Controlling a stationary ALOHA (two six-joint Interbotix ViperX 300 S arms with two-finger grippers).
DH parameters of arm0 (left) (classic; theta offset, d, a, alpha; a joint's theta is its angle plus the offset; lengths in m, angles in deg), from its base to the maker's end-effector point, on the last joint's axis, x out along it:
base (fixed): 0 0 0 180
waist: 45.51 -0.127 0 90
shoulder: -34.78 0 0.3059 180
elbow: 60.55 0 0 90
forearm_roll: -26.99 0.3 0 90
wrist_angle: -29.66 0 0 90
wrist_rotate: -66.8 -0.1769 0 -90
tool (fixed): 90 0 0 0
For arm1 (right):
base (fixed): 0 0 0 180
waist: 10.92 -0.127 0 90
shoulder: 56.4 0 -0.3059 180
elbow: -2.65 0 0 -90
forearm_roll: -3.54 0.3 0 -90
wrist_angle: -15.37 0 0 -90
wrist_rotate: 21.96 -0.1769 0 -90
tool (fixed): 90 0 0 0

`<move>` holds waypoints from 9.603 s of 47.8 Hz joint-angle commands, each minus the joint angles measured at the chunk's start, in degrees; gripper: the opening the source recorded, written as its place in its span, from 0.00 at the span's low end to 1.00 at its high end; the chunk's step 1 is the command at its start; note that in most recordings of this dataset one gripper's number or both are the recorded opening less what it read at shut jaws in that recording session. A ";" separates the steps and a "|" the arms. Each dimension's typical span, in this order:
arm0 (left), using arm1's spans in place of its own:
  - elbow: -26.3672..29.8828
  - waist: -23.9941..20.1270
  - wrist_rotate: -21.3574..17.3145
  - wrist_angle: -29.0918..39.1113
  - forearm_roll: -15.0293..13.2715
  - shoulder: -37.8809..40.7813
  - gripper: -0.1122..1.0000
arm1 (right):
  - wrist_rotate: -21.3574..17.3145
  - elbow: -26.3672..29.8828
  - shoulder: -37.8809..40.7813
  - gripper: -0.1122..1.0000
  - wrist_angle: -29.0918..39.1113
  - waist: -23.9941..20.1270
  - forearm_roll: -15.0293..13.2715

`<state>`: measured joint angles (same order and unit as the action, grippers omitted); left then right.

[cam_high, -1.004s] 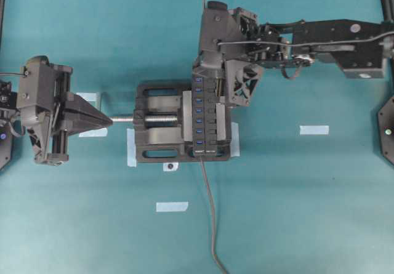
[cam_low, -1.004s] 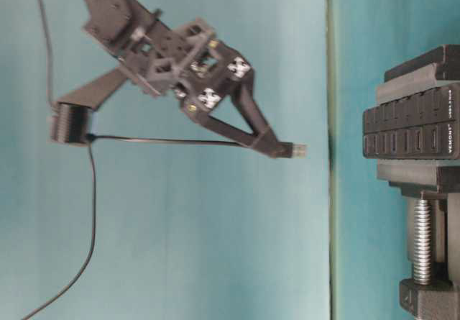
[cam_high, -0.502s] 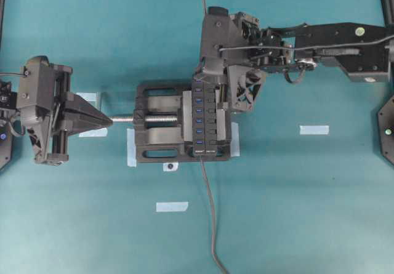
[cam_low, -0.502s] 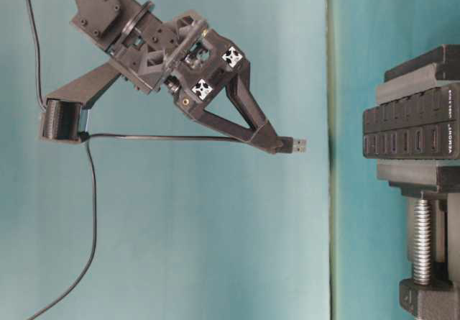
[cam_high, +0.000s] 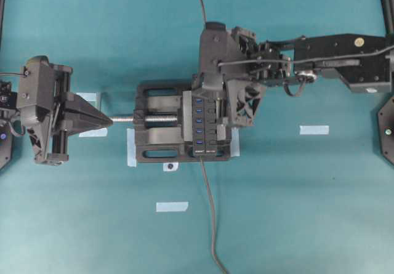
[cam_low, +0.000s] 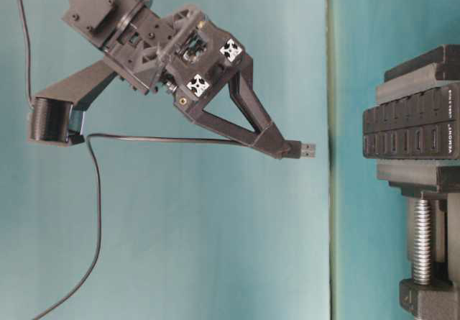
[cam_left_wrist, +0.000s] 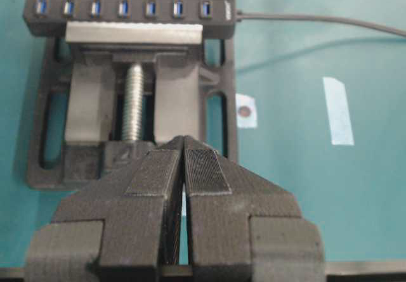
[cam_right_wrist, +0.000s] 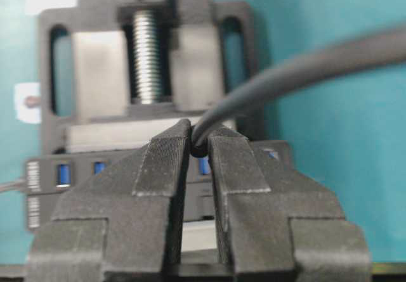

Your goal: Insert the USB into the second port from the front of the fixed hub.

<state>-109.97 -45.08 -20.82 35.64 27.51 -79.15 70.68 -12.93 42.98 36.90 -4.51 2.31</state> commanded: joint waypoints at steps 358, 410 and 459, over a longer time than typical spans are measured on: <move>0.44 0.09 0.18 -1.85 0.00 1.14 0.10 | -4.57 4.22 8.70 0.88 8.79 -5.10 2.11; 0.53 0.44 0.26 -1.85 0.00 1.14 0.10 | -4.75 -9.84 -6.68 0.88 -2.99 -5.10 2.37; 0.70 0.44 0.26 -1.85 0.00 1.14 0.10 | -4.66 -19.42 -14.50 0.88 -13.18 -5.10 2.37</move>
<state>-110.15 -44.72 -20.65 34.32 27.51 -77.83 66.37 -32.88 29.63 24.24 -9.60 4.60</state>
